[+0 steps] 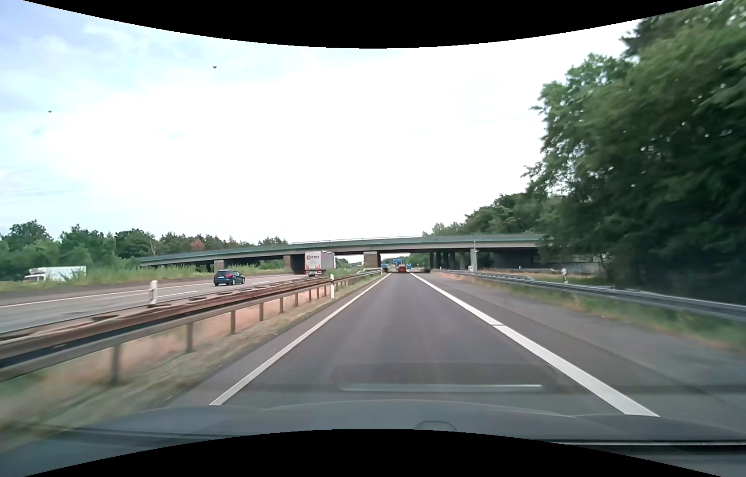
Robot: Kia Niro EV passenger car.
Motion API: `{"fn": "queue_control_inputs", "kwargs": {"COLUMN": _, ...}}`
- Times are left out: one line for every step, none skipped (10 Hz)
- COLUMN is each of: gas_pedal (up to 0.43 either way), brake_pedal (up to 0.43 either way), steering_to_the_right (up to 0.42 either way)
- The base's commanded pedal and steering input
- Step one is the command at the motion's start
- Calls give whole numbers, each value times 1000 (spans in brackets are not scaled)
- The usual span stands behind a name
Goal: Follow the waypoints while adhering to traffic rules and regulations
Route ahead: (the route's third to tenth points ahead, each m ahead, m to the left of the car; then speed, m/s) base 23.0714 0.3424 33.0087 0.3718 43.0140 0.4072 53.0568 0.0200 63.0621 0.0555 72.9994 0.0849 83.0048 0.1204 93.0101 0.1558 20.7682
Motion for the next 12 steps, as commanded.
{"fn": "queue_control_inputs", "kwargs": {"gas_pedal": 169, "brake_pedal": 0, "steering_to_the_right": -3}}
{"fn": "queue_control_inputs", "kwargs": {"gas_pedal": 169, "brake_pedal": 0, "steering_to_the_right": -3}}
{"fn": "queue_control_inputs", "kwargs": {"gas_pedal": 169, "brake_pedal": 0, "steering_to_the_right": -3}}
{"fn": "queue_control_inputs", "kwargs": {"gas_pedal": 157, "brake_pedal": 0, "steering_to_the_right": -3}}
{"fn": "queue_control_inputs", "kwargs": {"gas_pedal": 150, "brake_pedal": 0, "steering_to_the_right": -3}}
{"fn": "queue_control_inputs", "kwargs": {"gas_pedal": 150, "brake_pedal": 0, "steering_to_the_right": -3}}
{"fn": "queue_control_inputs", "kwargs": {"gas_pedal": 150, "brake_pedal": 0, "steering_to_the_right": -3}}
{"fn": "queue_control_inputs", "kwargs": {"gas_pedal": 138, "brake_pedal": 0, "steering_to_the_right": -3}}
{"fn": "queue_control_inputs", "kwargs": {"gas_pedal": 138, "brake_pedal": 0, "steering_to_the_right": -3}}
{"fn": "queue_control_inputs", "kwargs": {"gas_pedal": 110, "brake_pedal": 0, "steering_to_the_right": -3}}
{"fn": "queue_control_inputs", "kwargs": {"gas_pedal": 79, "brake_pedal": 0, "steering_to_the_right": -3}}
{"fn": "queue_control_inputs", "kwargs": {"gas_pedal": 79, "brake_pedal": 0, "steering_to_the_right": -3}}
